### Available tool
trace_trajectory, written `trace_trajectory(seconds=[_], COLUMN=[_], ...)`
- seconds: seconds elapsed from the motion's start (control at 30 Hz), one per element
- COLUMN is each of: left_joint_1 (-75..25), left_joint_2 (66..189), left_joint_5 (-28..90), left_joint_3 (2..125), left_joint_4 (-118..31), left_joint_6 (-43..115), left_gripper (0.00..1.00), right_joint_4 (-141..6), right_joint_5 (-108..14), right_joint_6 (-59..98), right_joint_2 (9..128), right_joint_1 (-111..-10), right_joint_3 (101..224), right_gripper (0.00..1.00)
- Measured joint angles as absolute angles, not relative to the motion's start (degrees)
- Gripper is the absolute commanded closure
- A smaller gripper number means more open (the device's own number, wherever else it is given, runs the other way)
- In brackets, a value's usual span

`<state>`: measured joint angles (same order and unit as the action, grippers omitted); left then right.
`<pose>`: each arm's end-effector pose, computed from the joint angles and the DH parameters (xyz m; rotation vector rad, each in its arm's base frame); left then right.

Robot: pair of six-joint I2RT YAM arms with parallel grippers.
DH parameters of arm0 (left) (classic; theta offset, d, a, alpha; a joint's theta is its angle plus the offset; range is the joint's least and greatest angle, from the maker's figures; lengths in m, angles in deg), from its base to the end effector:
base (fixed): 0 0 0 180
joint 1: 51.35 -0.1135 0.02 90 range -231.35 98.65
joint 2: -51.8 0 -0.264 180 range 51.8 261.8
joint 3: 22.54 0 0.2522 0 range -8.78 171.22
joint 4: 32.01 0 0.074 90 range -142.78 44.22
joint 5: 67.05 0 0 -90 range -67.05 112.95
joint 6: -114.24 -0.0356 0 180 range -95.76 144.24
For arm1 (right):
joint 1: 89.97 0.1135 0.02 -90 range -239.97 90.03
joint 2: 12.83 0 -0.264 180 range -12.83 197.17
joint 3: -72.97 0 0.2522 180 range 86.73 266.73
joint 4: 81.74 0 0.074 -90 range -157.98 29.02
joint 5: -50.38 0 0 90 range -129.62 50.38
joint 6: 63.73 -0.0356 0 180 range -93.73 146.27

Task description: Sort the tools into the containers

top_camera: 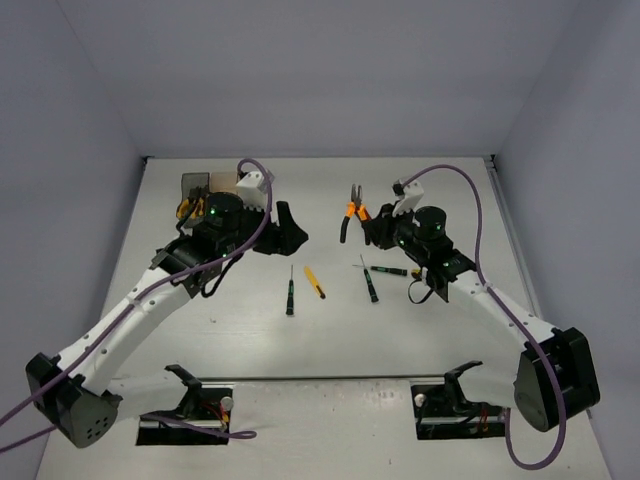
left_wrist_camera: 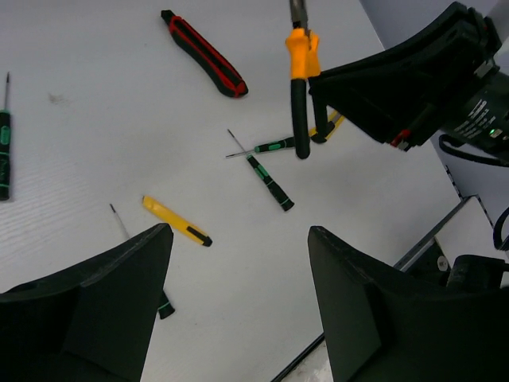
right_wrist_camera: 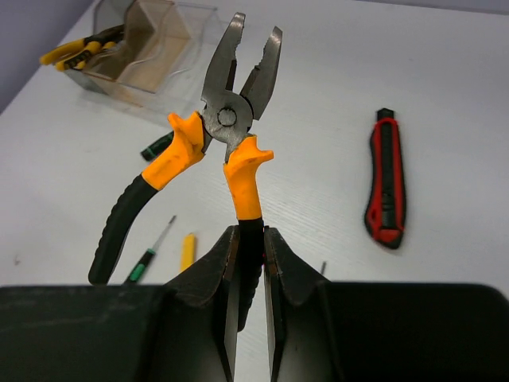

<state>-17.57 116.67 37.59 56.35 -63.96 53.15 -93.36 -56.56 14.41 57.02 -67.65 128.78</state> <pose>0.2076 -0.1497 0.3802 0.2701 1.9782 -0.9704 0.2566 0.1166 0.2956 -0.3826 1.6116 0.6954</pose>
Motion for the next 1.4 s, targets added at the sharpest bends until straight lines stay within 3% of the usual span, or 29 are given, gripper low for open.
trace_trajectory(seconds=[0.37, 0.47, 0.53, 0.57, 0.6, 0.67, 0.77, 0.9, 1.2, 1.3, 1.4], left_joint_1=[-10.66, -10.47, -10.47, -10.46, -10.40, -10.30, -9.91, -9.42, -9.46, -9.46, -9.46], left_joint_2=[125.64, 126.80, 127.31, 127.53, 127.77, 128.12, 128.33, 128.36, 129.07, 129.16, 129.10], left_joint_5=[32.58, 31.57, 31.08, 30.82, 30.69, 30.51, 30.56, 30.51, 30.90, 30.90, 30.04], left_joint_3=[58.29, 58.29, 58.29, 58.29, 58.29, 58.29, 58.29, 58.29, 57.98, 57.96, 57.96], left_joint_4=[-59.02, -58.48, -58.34, -58.28, -58.19, -57.82, -57.22, -56.52, -54.62, -54.61, -55.26], left_joint_6=[56.62, 57.01, 57.33, 57.49, 57.72, 58.00, 58.41, 58.77, 59.01, 59.01, 58.62], left_gripper=[0.34, 0.41, 0.53, 0.54, 0.64, 0.72, 0.93, 1.00, 0.98, 0.67, 0.54], right_joint_4=[-101.13, -102.80, -103.79, -104.27, -104.64, -105.03, -105.25, -106.23, -107.24, -107.47, -108.37], right_joint_5=[-56.99, -57.00, -57.01, -57.01, -57.03, -56.95, -56.84, -56.38, -54.06, -53.34, -53.58], right_joint_6=[9.25, 8.15, 7.59, 7.34, 7.12, 6.90, 6.74, 6.54, 5.65, 5.25, 5.32], right_joint_2=[56.27, 56.27, 56.27, 56.27, 56.27, 56.27, 56.27, 56.27, 56.42, 56.42, 56.42], right_joint_1=[-58.28, -57.46, -56.99, -56.76, -56.46, -55.99, -55.51, -55.31, -54.46, -54.11, -53.34], right_joint_3=[126.49, 126.48, 126.47, 126.46, 126.46, 126.46, 126.33, 125.77, 125.65, 125.43, 125.00], right_gripper=[1.00, 1.00, 1.00, 1.00, 1.00, 1.00, 1.00, 1.00, 1.00, 1.00, 1.00])
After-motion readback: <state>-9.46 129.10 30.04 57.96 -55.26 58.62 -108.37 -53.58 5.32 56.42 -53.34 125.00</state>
